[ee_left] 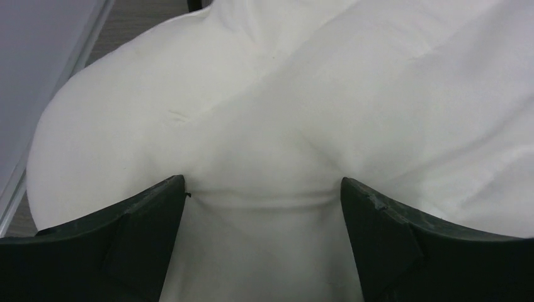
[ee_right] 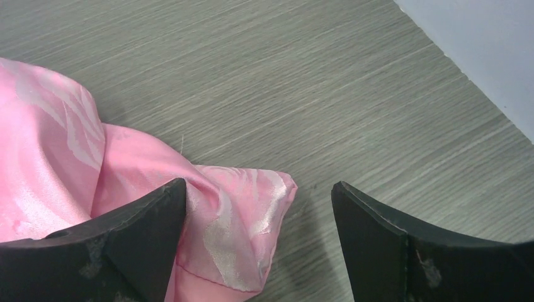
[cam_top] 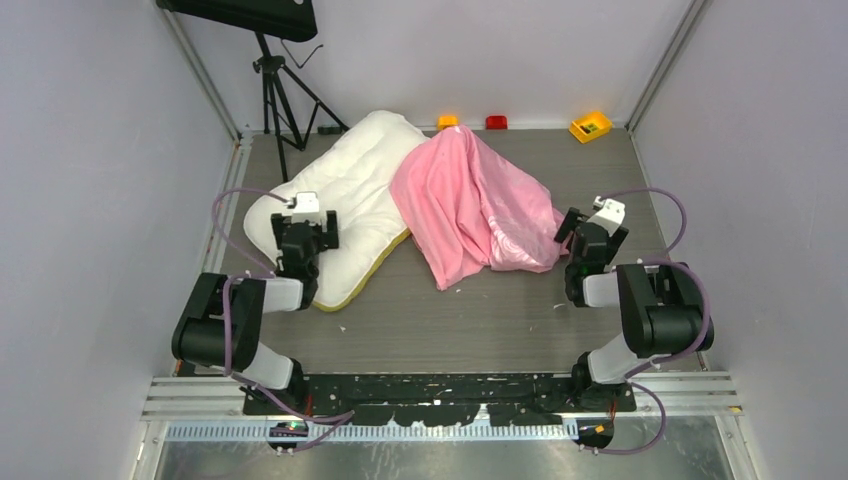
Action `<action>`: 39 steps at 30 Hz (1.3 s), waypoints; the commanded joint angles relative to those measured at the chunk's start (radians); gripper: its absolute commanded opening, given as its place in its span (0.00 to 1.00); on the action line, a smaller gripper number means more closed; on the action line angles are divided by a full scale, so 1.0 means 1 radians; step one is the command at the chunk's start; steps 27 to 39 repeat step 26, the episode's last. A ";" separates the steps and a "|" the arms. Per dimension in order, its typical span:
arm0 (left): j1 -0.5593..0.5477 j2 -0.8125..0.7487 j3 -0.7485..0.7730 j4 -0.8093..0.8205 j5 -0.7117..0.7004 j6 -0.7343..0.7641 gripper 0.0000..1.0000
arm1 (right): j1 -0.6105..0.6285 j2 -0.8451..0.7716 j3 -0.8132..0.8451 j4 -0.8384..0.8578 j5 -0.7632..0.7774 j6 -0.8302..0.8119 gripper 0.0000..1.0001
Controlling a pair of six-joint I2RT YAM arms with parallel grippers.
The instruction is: Remove the pillowcase from the pillow
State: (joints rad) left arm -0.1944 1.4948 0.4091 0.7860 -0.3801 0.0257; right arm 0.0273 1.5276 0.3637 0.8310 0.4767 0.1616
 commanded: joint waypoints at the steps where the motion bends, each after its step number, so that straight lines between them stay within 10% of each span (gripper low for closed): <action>1: 0.107 0.053 -0.061 0.217 0.127 -0.055 0.95 | -0.002 0.019 -0.015 0.104 -0.037 0.023 0.90; 39: 0.107 0.053 -0.051 0.167 0.154 -0.046 1.00 | 0.006 0.033 -0.028 0.169 -0.035 0.002 0.93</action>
